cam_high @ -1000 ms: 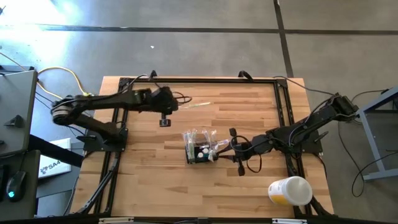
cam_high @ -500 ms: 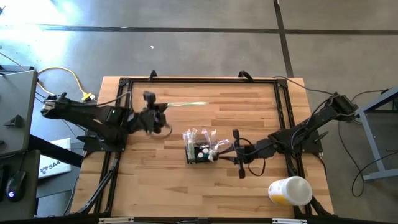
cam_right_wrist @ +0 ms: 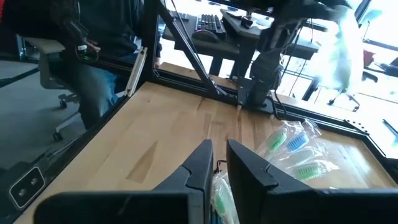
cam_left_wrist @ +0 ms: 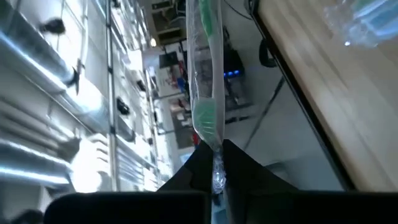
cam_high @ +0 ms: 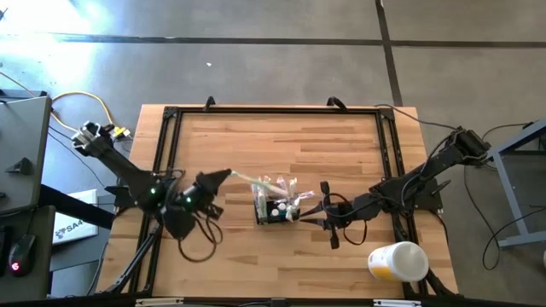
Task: Pick & Place toothbrushing station
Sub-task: Put the green toothbrush into the wire organizer
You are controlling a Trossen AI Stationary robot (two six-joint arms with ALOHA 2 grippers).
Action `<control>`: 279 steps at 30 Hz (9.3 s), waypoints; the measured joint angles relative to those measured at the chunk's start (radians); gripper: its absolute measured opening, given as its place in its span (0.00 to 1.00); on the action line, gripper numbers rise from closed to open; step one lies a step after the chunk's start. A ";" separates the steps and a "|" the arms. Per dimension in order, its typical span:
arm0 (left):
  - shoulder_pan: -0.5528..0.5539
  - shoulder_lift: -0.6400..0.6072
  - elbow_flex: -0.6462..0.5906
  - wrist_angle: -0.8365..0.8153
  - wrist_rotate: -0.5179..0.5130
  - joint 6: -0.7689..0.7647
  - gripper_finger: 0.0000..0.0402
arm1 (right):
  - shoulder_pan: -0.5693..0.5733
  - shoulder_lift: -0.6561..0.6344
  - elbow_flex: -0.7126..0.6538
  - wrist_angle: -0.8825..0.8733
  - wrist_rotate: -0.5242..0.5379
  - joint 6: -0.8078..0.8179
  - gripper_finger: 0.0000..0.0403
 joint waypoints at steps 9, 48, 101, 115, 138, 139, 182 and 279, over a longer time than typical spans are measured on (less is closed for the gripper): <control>-0.091 0.129 0.201 -0.213 0.008 0.034 0.01 | 0.006 0.000 0.000 0.020 0.000 0.025 0.10; -0.012 0.513 0.795 -0.747 0.303 0.203 0.01 | 0.024 0.000 0.000 -0.025 0.000 -0.003 0.10; -0.069 0.747 1.009 -1.114 0.216 -0.034 0.01 | -0.077 0.147 0.165 0.053 -0.141 0.236 0.63; -0.056 0.746 1.007 -1.063 0.195 0.015 0.01 | -0.095 0.268 0.255 -0.007 -0.149 0.289 0.62; -0.056 0.746 1.007 -0.982 0.180 0.071 0.01 | -0.143 0.280 0.256 -0.003 -0.281 0.368 0.48; -0.056 0.746 1.007 -0.971 0.178 0.071 0.01 | -0.143 0.280 0.256 -0.003 -0.285 0.368 0.45; -0.075 0.627 1.007 -0.860 0.442 -1.020 0.44 | -0.022 0.280 0.255 0.065 -0.124 -0.106 0.05; -0.101 0.582 1.006 -1.019 0.405 -1.754 0.02 | 0.202 0.274 0.256 0.172 0.670 -0.417 0.71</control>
